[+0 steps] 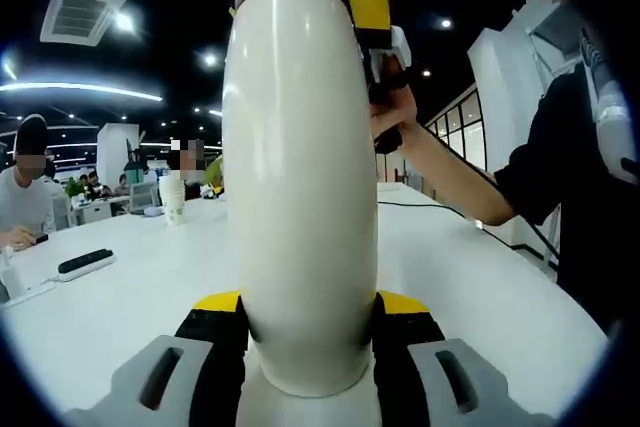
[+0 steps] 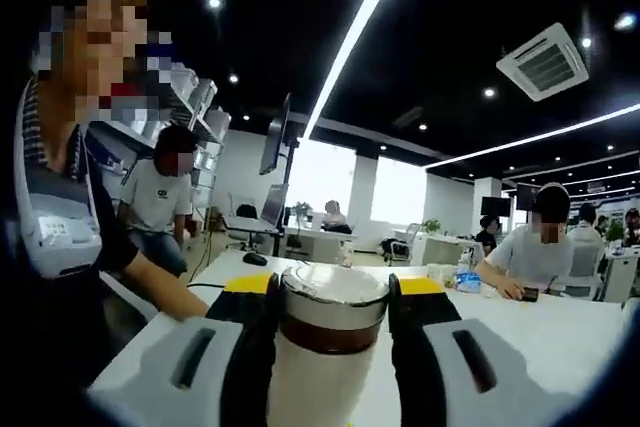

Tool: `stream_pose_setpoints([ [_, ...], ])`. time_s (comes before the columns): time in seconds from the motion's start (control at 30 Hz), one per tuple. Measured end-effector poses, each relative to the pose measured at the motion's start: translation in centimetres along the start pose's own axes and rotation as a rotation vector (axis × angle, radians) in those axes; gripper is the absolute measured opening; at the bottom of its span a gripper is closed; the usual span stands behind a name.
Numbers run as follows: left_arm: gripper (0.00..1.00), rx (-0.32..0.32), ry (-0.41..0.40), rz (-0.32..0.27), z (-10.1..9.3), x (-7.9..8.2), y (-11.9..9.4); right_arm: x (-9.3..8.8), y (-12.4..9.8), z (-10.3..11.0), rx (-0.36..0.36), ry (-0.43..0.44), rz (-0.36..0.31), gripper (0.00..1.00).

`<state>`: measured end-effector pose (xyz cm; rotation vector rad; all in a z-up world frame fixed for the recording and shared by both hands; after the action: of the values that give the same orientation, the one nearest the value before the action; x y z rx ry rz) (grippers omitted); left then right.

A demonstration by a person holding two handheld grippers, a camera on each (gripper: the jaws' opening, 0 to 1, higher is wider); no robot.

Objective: Grasp the water cup twist off the cup lid place the cup lid on the table

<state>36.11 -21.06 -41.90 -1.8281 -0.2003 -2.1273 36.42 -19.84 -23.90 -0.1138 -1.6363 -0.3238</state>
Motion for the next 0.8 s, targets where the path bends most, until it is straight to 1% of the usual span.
stream_pose_setpoints([
  [0.03,0.5,0.0,0.003,0.0,0.0,0.0,0.0,-0.1,-0.1,0.1,-0.029,0.013,0.007,0.47],
  [0.07,0.5,-0.001,0.006,-0.001,-0.1,0.0,0.0,-0.1,-0.2,0.2,-0.052,0.013,0.007,0.49],
  [0.13,0.5,-0.001,0.004,0.0,0.0,0.0,0.0,0.4,-0.4,0.5,-0.106,0.029,-0.019,0.57],
  [0.17,0.5,-0.001,0.004,0.0,0.1,0.0,0.0,0.6,-0.5,0.7,-0.145,0.043,-0.033,0.61],
  [0.2,0.5,-0.001,0.006,-0.001,0.1,0.0,0.0,0.7,-0.6,0.7,-0.212,0.05,-0.04,0.62],
  [0.27,0.5,-0.001,0.005,0.0,0.1,0.0,0.0,0.9,-0.8,0.8,-0.322,0.012,-0.053,0.62],
  [0.33,0.5,0.0,0.005,0.001,0.1,0.0,0.0,1.2,-1.0,1.3,-0.421,-0.014,-0.081,0.61],
  [0.37,0.5,0.0,0.006,0.001,0.1,0.0,0.0,1.1,-1.0,1.5,-0.449,-0.025,-0.076,0.6],
  [0.43,0.5,0.001,0.006,0.001,0.1,0.0,0.0,0.9,-1.0,1.7,-0.522,-0.083,-0.056,0.59],
  [0.47,0.5,0.002,0.006,0.002,0.1,0.0,0.0,1.0,-1.0,1.7,-0.559,-0.104,-0.06,0.59],
  [0.57,0.5,0.003,0.006,0.003,0.1,0.0,-0.1,0.9,-1.1,1.0,-0.616,-0.11,-0.062,0.59],
  [0.63,0.5,0.003,0.006,0.003,0.0,-0.1,-0.1,0.5,-1.2,0.2,-0.643,-0.092,-0.043,0.58],
  [0.73,0.5,0.003,0.007,0.004,0.0,-0.1,-0.1,-0.3,-1.1,-0.7,-0.649,-0.078,-0.018,0.56],
  [0.8,0.5,0.003,0.007,0.004,0.0,-0.1,-0.1,-0.5,-0.9,-0.9,-0.633,-0.056,-0.021,0.55],
])
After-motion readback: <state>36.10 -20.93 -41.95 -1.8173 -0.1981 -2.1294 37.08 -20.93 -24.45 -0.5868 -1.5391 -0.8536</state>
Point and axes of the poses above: the point that each gripper's makers call its tool centre point, and the gripper's own axes: y roughly forward along the fingers, z roughly to its left, x roughly out of its top, the point moved 1 cm from there along -y, roughly backward along the fingers, and after that the axes turned 6 degrees about y, right-handed, at the moved point
